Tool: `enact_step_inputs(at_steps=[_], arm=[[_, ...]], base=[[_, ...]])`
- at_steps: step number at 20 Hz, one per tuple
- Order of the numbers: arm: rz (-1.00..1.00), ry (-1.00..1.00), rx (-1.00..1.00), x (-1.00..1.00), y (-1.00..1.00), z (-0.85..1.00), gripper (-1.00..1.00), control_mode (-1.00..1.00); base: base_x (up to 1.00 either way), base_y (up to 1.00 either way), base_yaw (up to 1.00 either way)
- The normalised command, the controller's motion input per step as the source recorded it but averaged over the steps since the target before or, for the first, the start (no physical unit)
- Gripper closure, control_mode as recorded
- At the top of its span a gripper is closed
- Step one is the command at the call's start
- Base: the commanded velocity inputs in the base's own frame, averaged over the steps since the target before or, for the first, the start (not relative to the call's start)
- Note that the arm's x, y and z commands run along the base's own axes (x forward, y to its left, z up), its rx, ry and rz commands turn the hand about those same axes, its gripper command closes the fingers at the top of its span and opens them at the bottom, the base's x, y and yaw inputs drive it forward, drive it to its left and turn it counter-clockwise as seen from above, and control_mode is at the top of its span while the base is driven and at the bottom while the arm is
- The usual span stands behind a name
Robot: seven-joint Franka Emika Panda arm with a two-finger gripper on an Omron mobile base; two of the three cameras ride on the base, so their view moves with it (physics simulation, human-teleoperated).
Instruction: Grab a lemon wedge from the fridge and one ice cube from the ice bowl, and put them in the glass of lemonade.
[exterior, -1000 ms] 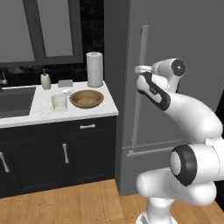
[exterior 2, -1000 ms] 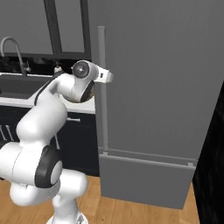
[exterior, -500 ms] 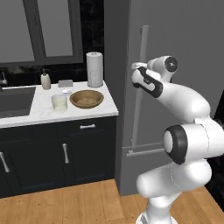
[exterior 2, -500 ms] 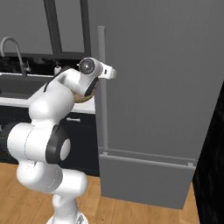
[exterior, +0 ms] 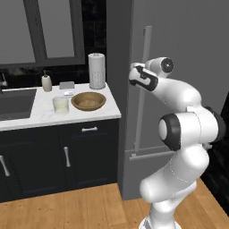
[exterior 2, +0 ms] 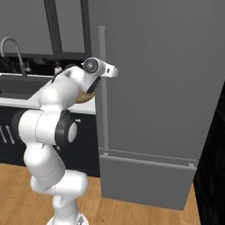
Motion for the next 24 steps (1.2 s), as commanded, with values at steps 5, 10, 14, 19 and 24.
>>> enact_step_inputs(at_steps=[5,10,14,19,24], arm=[[0.0,0.0,0.0,0.54,0.0,-0.06,-1.0,-1.0],[0.0,0.0,0.0,0.65,-0.06,-0.01,-1.0,-1.0],[0.0,0.0,0.0,0.67,-0.03,0.0,-1.0,-1.0],[0.0,0.03,0.0,0.31,0.0,0.0,1.0,-1.0],[0.0,0.02,0.0,-0.61,-0.2,0.1,1.0,-1.0]], base=[[0.0,0.0,0.0],[0.0,0.0,0.0],[0.0,0.0,0.0],[0.0,0.0,0.0],[0.0,0.0,0.0]])
